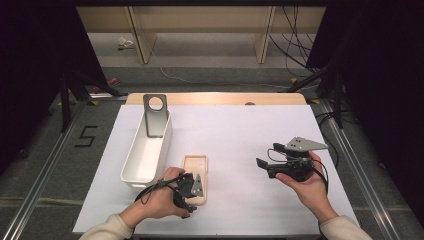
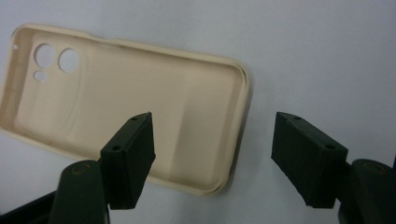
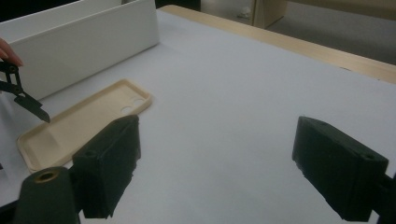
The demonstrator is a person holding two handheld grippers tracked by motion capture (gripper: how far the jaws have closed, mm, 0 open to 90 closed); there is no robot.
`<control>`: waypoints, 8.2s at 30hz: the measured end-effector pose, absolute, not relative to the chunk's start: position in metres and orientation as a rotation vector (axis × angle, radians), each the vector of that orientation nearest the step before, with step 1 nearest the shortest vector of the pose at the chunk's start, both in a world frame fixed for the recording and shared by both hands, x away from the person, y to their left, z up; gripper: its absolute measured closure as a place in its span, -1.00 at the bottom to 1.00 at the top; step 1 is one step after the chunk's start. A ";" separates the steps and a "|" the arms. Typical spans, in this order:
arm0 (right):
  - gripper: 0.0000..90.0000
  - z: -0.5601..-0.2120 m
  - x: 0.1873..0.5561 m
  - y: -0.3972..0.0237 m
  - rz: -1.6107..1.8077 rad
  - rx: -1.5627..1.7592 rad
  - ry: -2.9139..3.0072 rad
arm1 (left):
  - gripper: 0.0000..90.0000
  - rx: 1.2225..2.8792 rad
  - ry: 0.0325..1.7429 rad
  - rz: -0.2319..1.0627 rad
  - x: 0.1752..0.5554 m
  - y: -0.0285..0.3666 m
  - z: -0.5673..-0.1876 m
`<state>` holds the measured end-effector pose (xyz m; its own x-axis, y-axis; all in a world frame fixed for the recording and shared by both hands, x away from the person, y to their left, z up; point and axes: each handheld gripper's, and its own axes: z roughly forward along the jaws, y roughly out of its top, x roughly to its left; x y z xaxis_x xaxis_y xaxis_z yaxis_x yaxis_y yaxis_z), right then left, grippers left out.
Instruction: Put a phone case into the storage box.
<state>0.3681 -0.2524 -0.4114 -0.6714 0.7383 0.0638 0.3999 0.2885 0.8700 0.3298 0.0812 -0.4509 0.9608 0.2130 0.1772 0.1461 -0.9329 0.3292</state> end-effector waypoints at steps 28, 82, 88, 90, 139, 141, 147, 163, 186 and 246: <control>-0.64 -0.411 0.368 -0.253 1.336 1.029 2.215 | -0.29 2.871 0.231 0.361 0.336 0.075 -0.461; -0.64 -0.413 0.369 -0.251 1.335 1.023 2.228 | 0.88 2.940 0.037 0.168 0.335 0.069 -0.457; -0.64 -0.413 0.369 -0.251 1.336 1.023 2.229 | 0.91 2.932 0.053 0.151 0.335 0.070 -0.458; -0.64 -0.413 0.369 -0.252 1.334 1.023 2.230 | 0.92 2.932 0.049 0.148 0.334 0.070 -0.457; -0.21 -0.439 0.413 -0.144 1.370 1.222 2.526 | 0.94 2.758 -0.098 0.323 0.318 0.046 -0.423; -0.18 -0.440 0.414 -0.143 1.364 1.235 2.527 | 0.95 2.761 -0.108 0.322 0.318 0.045 -0.422; 0.38 -0.443 0.418 -0.144 1.413 1.290 2.537 | 0.95 2.757 -0.119 0.313 0.317 0.043 -0.422; 0.72 -0.431 0.413 -0.148 1.524 1.365 2.517 | 0.95 2.739 -0.106 0.303 0.319 0.043 -0.427; 0.83 -0.418 0.407 -0.152 1.636 1.390 2.464 | 0.93 2.712 -0.071 0.321 0.324 0.047 -0.427; 0.82 -0.391 0.396 -0.210 1.654 1.241 2.207 | -0.48 2.037 0.551 0.381 0.334 0.114 -0.427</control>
<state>0.3961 -0.2101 -0.3910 -0.6574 0.6611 0.3617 0.5326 0.0682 0.8436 0.3341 0.1141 -0.4267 0.8493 0.5261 0.0447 0.2274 -0.4410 0.8682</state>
